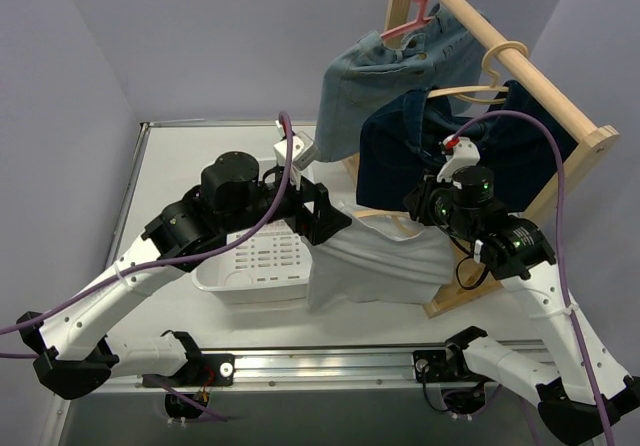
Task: Remove the skirt from the hanger
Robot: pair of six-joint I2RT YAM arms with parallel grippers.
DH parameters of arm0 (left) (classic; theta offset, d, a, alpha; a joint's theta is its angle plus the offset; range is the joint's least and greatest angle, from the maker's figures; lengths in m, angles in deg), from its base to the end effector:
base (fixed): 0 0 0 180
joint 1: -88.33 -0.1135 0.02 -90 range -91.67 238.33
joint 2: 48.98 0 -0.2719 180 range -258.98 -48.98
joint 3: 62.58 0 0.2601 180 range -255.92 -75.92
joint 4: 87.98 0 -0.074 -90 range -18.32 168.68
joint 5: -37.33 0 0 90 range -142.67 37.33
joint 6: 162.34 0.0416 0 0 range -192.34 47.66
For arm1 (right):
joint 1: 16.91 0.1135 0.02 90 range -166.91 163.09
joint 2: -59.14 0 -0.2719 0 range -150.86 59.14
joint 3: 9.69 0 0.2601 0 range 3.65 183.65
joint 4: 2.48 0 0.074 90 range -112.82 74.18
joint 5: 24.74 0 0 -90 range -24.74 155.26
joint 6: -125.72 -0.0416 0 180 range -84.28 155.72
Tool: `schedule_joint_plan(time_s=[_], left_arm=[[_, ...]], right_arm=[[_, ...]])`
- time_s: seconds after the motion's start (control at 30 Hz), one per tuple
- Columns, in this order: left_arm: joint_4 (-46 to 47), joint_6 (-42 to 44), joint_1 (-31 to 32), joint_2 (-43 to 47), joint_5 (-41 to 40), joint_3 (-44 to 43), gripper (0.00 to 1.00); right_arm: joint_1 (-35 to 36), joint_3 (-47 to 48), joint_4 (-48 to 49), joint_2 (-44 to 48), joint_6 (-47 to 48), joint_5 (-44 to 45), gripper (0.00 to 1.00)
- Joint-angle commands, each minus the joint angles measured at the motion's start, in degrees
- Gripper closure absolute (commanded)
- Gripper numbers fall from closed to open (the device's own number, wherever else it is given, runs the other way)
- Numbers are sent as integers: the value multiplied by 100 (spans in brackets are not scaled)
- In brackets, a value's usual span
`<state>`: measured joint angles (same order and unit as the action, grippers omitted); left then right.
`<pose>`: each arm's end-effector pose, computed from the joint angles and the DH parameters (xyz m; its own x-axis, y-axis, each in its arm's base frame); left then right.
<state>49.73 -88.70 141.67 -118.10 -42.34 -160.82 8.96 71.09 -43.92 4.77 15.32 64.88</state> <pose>0.1506 -0.2148 0.4679 -0.3822 0.0494 -0.9228 0.8189 0.4807 -0.3135 0.1854 0.0902 0.4202 -0.3728 0.2066 -0.9046 -0.3330 0.8802 0.3383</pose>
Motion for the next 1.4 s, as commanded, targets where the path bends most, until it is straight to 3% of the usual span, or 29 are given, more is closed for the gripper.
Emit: schedule_joint_plan(time_s=[0.0,0.1,0.2,0.3,0.47,0.6,0.87,1.13,1.27,1.33,1.37], left_arm=[[714,-315,-87,-14,-242,-184,6],[724,-350,-122,-119,-145,-263,0],[610,-350,-131,-277,56,-378,24],[531,-350,-140,-312,188,-404,32],[487,-350,-140,-128,277,-255,15],[373,-342,-149,65,251,-193,13],[100,-377,-157,22,242,-88,28],[161,-482,-157,-40,453,26,35],[232,-526,-157,-57,610,-17,51],[241,-535,-157,-84,698,-35,69],[215,-535,-157,-75,690,-61,90]], right_arm=[[-12,121,173,172,10,-164,100],[-20,120,147,181,19,-164,100],[-12,138,147,207,10,-146,100],[-12,182,112,190,45,-85,100],[-12,208,85,120,107,-32,100],[-12,182,85,111,115,21,100],[-12,217,85,76,107,21,100],[-12,270,59,32,89,186,100],[-20,243,85,-4,54,258,100],[-12,235,94,-47,19,284,100],[-12,243,94,-74,-16,345,100]])
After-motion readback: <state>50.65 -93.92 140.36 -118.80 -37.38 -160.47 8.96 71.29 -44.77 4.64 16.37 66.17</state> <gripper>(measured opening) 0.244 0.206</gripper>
